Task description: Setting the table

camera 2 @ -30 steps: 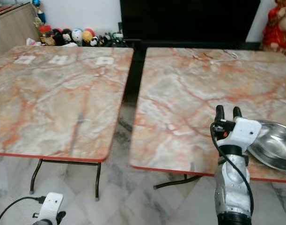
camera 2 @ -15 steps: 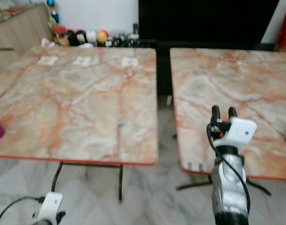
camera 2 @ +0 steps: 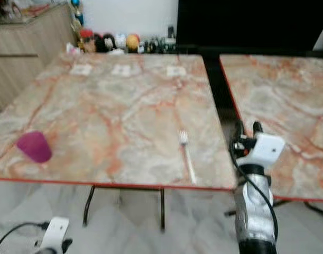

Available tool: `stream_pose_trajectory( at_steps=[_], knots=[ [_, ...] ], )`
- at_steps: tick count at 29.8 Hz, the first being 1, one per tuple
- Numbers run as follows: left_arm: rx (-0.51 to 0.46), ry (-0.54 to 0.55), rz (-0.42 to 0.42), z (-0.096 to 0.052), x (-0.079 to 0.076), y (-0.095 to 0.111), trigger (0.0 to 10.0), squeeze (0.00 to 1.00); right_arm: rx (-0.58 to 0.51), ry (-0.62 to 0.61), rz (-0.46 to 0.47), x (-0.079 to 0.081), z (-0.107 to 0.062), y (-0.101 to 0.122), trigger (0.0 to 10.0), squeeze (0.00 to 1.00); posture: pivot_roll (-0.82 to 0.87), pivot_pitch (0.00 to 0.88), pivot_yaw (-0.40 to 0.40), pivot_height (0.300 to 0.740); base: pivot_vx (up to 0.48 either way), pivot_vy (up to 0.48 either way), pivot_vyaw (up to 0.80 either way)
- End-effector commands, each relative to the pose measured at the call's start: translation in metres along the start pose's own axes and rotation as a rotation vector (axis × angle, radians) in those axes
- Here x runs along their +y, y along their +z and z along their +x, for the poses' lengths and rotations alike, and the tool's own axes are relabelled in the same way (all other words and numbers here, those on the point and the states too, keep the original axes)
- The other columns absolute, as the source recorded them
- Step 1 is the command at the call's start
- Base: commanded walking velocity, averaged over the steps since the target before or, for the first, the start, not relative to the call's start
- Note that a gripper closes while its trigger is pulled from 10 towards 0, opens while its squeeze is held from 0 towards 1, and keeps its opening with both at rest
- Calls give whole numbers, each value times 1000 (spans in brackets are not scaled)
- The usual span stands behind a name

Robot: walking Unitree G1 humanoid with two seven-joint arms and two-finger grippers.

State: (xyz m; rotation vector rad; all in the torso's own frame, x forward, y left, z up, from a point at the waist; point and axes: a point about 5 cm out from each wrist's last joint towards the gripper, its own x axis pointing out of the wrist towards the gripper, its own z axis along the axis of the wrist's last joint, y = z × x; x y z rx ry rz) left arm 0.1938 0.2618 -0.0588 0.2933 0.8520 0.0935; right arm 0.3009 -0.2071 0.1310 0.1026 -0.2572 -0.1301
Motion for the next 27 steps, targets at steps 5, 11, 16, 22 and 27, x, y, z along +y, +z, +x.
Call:
stream_pose_trajectory(
  at_steps=[5, 11, 16, 22, 27],
  knots=[
    [-12, -25, -8, 0, -4, -1, 10000, 0, -3, -9, -12, -5, 1, 2, 10000, 0, 113, 0, -11, 740, 0, 0, 0],
    [4, -41, 5, -1, -5, -3, 10000, 0, -3, -17, -10, -7, 1, 2, 10000, 0, 115, 0, -12, 740, 0, -41, 0],
    [14, -38, 2, -2, -5, -6, 10000, 0, 3, -12, -11, -6, 1, -1, 10000, 0, 109, 0, -12, 740, 96, -279, 0],
    [15, -32, 9, -2, -4, -7, 10000, 0, 0, -8, -16, -7, 4, 1, 10000, 0, 107, 0, -9, 740, 40, -226, 0],
    [17, -35, 11, -2, -5, -7, 10000, 0, 47, -9, -40, -8, 2, -6, 10000, 0, 109, 0, -10, 740, 0, 0, 0]
  ],
)
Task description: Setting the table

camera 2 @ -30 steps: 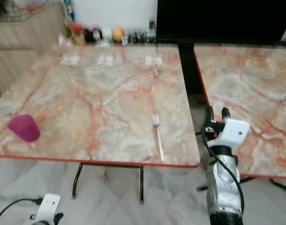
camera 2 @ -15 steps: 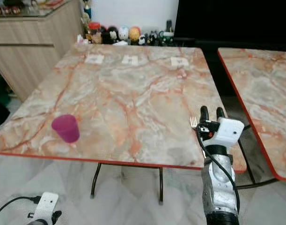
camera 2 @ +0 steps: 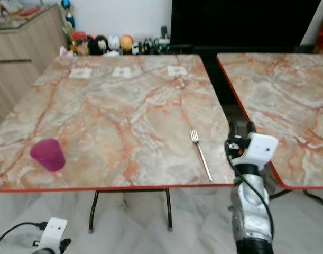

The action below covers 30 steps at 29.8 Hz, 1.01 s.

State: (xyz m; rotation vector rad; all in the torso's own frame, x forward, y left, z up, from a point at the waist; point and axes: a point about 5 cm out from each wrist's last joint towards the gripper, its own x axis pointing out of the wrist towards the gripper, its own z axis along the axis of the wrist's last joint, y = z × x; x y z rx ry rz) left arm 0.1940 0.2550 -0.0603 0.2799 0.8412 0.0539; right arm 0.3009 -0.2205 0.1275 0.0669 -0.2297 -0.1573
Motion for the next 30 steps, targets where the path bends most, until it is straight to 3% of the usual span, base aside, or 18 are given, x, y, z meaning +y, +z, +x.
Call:
stream_pose_trajectory(
  at_steps=[1, 5, 10, 14, 16, 30],
  knots=[
    [33, 3, 8, -2, 1, -7, 10000, 0, 28, 11, -1, 5, 1, -4, 10000, 0, 109, 0, -10, 740, 0, 0, 0],
    [27, -3, 1, -1, 1, -5, 10000, 0, 122, 38, -34, 8, 2, -18, 10000, 0, 113, 0, -8, 740, 0, 0, 0],
    [25, 2, -1, -1, 2, -4, 10000, 0, 105, 73, -51, 12, 3, -17, 10000, 0, 118, 0, -11, 740, 0, 0, 0],
    [26, 4, -3, -1, 3, -4, 10000, 0, 69, 16, -75, 8, 4, -12, 10000, 0, 118, 0, -9, 740, 61, 0, 600],
    [29, 3, -3, -1, 3, -5, 10000, 0, 77, 12, -44, 7, 4, -13, 10000, 0, 118, 0, -9, 740, 120, 0, 0],
    [36, -8, -2, -1, -2, -7, 10000, 0, 109, -12, -93, 0, 2, -17, 10000, 0, 108, 0, -15, 740, 103, 0, 0]
  ],
)
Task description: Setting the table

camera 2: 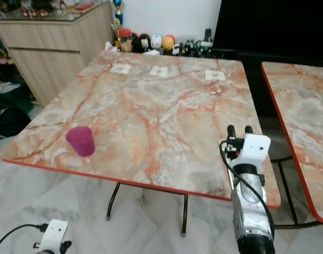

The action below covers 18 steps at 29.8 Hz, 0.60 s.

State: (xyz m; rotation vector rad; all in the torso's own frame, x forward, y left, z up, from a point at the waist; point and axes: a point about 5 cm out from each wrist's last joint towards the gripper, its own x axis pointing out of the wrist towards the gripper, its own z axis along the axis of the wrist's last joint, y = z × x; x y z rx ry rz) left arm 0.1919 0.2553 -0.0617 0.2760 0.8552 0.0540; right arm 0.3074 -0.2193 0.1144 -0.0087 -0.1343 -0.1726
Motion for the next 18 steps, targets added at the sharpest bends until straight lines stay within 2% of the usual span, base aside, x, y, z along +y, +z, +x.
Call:
stream_pose_trajectory(
  at_steps=[1, 6, 13, 15, 17, 18],
  knots=[
    [20, -5, 0, -1, -2, -4, 10000, 0, 24, 9, -10, 1, 0, -3, 10000, 0, 108, 0, -14, 740, 0, 0, 0],
    [20, 2, 2, -1, -1, -4, 10000, 0, 41, 19, -37, 3, 1, -6, 10000, 0, 112, 0, -17, 740, 100, 0, 0],
    [26, 5, 3, -1, -1, -5, 10000, 0, 66, -6, -23, 0, 0, -9, 10000, 0, 111, 0, -17, 740, 0, 0, 0],
    [27, 4, 3, -1, -2, -5, 10000, 0, 138, -35, -46, -3, -1, -18, 10000, 0, 111, 0, -17, 740, 0, 0, 0],
    [29, 1, 3, -1, -2, -6, 10000, 0, 279, -83, -97, -11, -3, -36, 10000, 0, 111, 0, -17, 740, 0, 0, 0],
    [29, 1, 3, -1, -2, -6, 10000, 0, 279, -83, -97, -11, -3, -36, 10000, 0, 111, 0, -17, 740, 0, 0, 0]
  ],
)
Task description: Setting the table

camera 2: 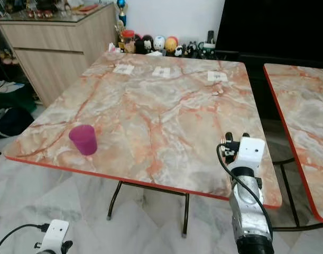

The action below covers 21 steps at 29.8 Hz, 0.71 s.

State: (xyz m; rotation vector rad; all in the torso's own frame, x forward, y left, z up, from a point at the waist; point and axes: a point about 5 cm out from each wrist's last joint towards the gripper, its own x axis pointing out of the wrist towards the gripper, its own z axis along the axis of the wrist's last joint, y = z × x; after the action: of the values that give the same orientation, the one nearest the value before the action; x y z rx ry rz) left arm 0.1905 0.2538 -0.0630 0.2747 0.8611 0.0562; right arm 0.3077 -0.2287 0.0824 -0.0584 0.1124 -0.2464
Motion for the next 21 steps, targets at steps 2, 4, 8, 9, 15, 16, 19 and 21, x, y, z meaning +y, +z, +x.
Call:
stream_pose_trajectory(
  at_steps=[2, 4, 8, 9, 15, 16, 19, 21],
  knots=[
    [22, -1, 6, 0, 0, -4, 10000, 0, 106, -19, 20, -3, 4, -12, 10000, 0, 109, 0, -14, 740, 0, 0, 0],
    [22, -2, 7, 0, 0, -4, 10000, 0, 110, 16, 29, 2, 8, -10, 10000, 0, 106, 0, -10, 740, 0, 0, 0],
    [22, 1, 8, -1, 1, -4, 10000, 0, 99, 50, 42, 9, 16, -2, 10000, 0, 112, 0, -10, 740, 0, 0, 0],
    [23, 1, 8, -1, 1, -4, 10000, 0, 98, 54, 48, 10, 17, 0, 10000, 0, 112, 0, -10, 740, 0, 0, 0],
    [25, 0, 11, -1, 2, -5, 10000, 0, 145, 56, 55, 13, 23, -1, 10000, 0, 114, 0, -8, 740, 0, 0, 0],
    [26, 1, 11, -1, 2, -5, 10000, 0, 159, 52, 62, 12, 24, -2, 10000, 0, 114, 0, -7, 740, 0, 0, 0],
    [26, -2, 18, -1, 2, -5, 10000, 0, 197, 31, 67, 9, 25, -8, 10000, 0, 114, 0, -7, 740, 0, 0, 0],
    [25, -3, 21, -1, 1, -5, 10000, 0, 203, 22, 76, 8, 25, -9, 10000, 0, 114, 0, -7, 740, 0, 0, 0]
  ],
)
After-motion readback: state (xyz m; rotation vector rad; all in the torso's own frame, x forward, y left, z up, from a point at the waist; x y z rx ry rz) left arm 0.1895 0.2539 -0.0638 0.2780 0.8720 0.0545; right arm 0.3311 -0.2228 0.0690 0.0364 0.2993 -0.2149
